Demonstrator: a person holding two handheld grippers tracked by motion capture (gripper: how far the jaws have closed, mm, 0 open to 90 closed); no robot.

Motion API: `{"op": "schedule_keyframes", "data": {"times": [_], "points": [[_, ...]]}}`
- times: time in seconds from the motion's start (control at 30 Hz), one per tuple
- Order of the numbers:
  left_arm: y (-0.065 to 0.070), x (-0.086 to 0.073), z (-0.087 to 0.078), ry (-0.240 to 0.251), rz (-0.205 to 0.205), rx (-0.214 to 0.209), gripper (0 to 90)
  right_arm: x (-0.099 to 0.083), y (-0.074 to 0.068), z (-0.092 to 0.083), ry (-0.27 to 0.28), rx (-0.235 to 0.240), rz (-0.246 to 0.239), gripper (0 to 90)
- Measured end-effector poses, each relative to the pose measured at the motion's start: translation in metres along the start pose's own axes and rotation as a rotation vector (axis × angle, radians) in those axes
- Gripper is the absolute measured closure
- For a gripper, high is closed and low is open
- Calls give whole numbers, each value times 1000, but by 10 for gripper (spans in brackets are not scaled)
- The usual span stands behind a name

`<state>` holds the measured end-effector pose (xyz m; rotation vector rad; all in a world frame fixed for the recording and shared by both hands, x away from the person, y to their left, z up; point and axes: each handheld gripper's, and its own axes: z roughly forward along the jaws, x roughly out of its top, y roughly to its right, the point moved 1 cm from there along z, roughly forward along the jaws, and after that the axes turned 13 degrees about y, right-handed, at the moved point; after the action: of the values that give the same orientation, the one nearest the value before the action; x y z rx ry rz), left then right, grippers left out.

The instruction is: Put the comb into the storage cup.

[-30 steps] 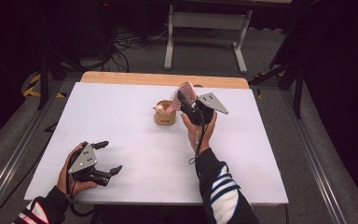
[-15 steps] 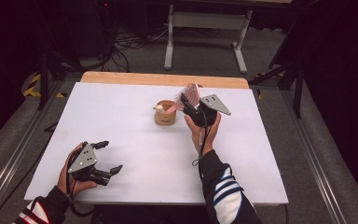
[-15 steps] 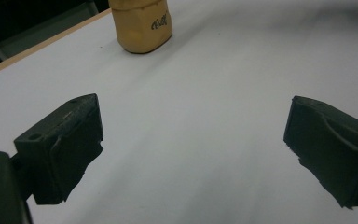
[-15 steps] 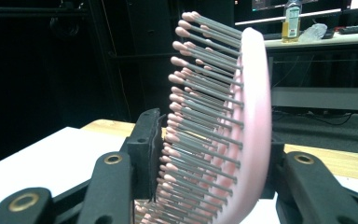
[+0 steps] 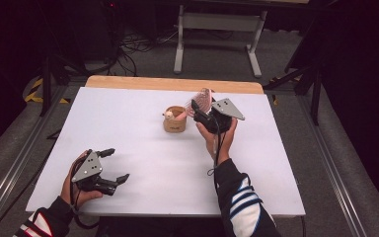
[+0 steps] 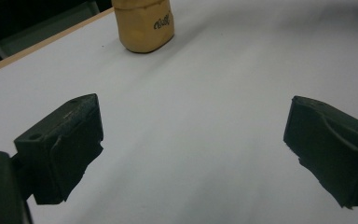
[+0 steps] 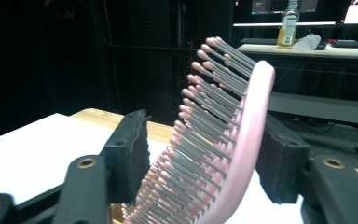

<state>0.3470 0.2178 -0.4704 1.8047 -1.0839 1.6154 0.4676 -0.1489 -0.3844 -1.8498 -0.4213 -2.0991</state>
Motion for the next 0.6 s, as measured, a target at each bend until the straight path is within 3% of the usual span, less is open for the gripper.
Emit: {"op": "schedule_keyframes", "data": {"times": [0.2,0.6], "points": [[2,1,0,2,1,-2,57,-1,7,-3,-9,9,40,337],[1,0,0,1,-5,-2,57,1,19,-7,-21,-4,53,261]]}}
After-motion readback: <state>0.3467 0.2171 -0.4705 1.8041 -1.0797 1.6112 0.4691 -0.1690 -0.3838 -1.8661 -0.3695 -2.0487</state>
